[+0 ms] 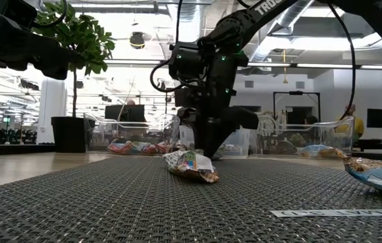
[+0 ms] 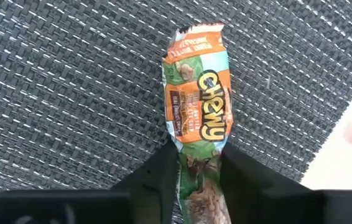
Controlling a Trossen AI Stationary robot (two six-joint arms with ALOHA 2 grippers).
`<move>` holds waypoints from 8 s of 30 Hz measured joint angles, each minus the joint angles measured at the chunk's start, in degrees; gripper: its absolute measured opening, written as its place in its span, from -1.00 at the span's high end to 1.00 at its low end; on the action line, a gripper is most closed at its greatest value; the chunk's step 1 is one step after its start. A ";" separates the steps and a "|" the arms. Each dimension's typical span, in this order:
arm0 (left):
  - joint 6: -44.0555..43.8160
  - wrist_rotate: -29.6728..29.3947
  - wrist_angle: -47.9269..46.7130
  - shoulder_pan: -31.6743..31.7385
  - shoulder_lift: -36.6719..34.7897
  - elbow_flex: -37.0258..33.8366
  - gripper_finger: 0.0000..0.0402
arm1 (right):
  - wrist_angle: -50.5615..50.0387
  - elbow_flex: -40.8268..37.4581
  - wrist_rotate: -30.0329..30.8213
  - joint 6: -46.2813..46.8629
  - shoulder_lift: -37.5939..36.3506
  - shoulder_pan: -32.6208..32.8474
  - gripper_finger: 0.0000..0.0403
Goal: Pick and place Granola Bars by type
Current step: Put the orange granola bar into the right transparent bin
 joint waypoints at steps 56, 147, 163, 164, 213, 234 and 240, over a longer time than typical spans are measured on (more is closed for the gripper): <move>0.00 0.03 0.00 0.00 0.00 -0.01 0.08 | 17.90 -0.13 -0.15 55.37 -32.97 -3.24 0.74; 0.00 0.01 0.01 0.01 0.01 0.00 0.08 | 1.18 -36.85 12.69 88.33 -34.15 -36.45 0.74; 0.00 0.01 0.02 0.00 0.02 -0.01 0.08 | 4.33 -36.83 12.22 88.33 -31.54 -38.46 0.74; 0.00 0.01 0.00 0.02 0.01 0.00 0.08 | 4.33 -36.82 12.22 88.45 -31.54 -38.47 0.74; 0.00 0.03 -0.01 0.02 0.00 -0.01 0.08 | 16.17 -36.76 1.61 90.81 -60.83 -6.42 0.38; 0.00 0.03 0.00 0.00 0.02 0.00 0.08 | 18.55 -36.76 -22.17 114.70 -50.33 25.31 0.38; 0.00 0.01 0.02 0.00 0.02 0.00 0.08 | 18.60 -36.73 -22.21 119.27 -43.91 27.79 0.38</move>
